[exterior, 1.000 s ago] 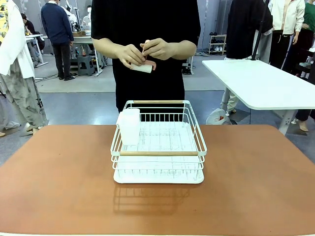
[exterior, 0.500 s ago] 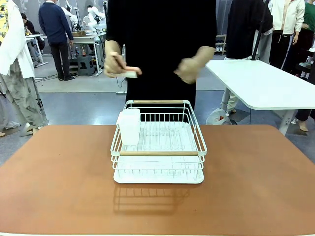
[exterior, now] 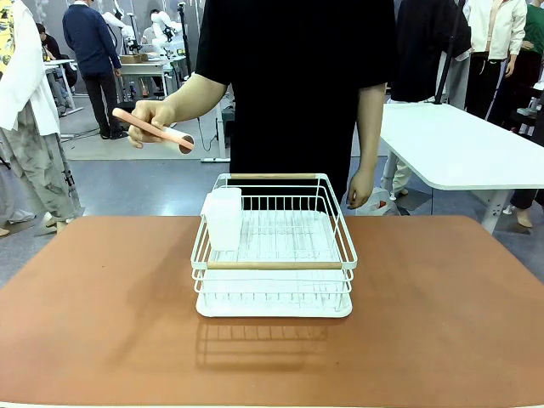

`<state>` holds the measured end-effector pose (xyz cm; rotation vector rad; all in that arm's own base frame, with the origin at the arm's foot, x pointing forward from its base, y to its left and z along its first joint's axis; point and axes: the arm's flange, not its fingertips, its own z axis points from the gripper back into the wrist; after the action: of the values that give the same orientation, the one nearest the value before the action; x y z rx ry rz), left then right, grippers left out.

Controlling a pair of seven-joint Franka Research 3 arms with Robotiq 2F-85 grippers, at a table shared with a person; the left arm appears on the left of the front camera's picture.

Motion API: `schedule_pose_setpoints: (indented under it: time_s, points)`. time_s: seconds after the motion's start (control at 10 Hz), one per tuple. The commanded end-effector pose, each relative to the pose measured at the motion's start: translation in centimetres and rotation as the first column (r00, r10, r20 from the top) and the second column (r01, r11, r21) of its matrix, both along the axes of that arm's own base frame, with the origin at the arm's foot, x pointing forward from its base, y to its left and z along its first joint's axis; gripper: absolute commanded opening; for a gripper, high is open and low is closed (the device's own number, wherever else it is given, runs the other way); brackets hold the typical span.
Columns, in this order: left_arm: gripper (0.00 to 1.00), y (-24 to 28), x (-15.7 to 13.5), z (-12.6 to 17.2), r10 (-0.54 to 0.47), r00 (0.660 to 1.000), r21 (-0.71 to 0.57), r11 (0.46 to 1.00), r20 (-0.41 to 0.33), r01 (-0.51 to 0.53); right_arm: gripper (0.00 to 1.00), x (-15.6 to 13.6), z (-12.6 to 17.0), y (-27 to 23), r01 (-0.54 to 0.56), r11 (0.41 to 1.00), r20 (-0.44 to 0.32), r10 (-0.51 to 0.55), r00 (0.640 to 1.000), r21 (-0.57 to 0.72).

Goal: Clean the table.
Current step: Pick up the Lint Roller when the human hands it over.

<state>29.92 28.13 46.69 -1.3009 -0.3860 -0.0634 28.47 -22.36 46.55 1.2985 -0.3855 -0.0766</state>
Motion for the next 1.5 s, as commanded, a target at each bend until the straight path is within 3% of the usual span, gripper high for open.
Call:
schedule_pose_setpoints:
  time_s: [0.0, 0.2, 0.6, 1.0, 1.4]
  points:
    - [1.00, 0.2, -0.1, 0.1, 0.005, 1.000, -0.001, 1.000, 0.005, -0.005, 1.00, -0.1, 0.3, -0.1, -0.004, 1.000, 0.008, 0.004, 1.000, 0.010]
    - [1.00, 0.0, 0.0, 0.0, 0.000, 1.000, 0.000, 1.000, 0.000, 0.000, 1.00, -0.1, 0.3, -0.1, -0.004, 1.000, 0.008, 0.004, 1.000, 0.010]
    - [1.00, -5.2, -0.2, 4.7, 0.084, 0.988, 0.047, 0.996, -0.130, -0.078, 1.00, -0.1, 0.3, -0.1, -0.004, 1.000, 0.008, 0.004, 1.000, 0.010]
    - [1.00, -10.9, 1.4, 9.5, 0.195, 0.964, 0.146, 0.975, -0.182, -0.170, 1.00, -0.1, 0.3, -0.1, -0.004, 1.000, 0.008, 0.004, 1.000, 0.010]
    - [1.00, -15.8, 2.5, 9.1, 0.324, 0.922, 0.155, 0.943, -0.211, -0.295, 1.00, -0.1, 0.3, -0.1, -0.004, 1.000, 0.008, 0.004, 1.000, 0.010]
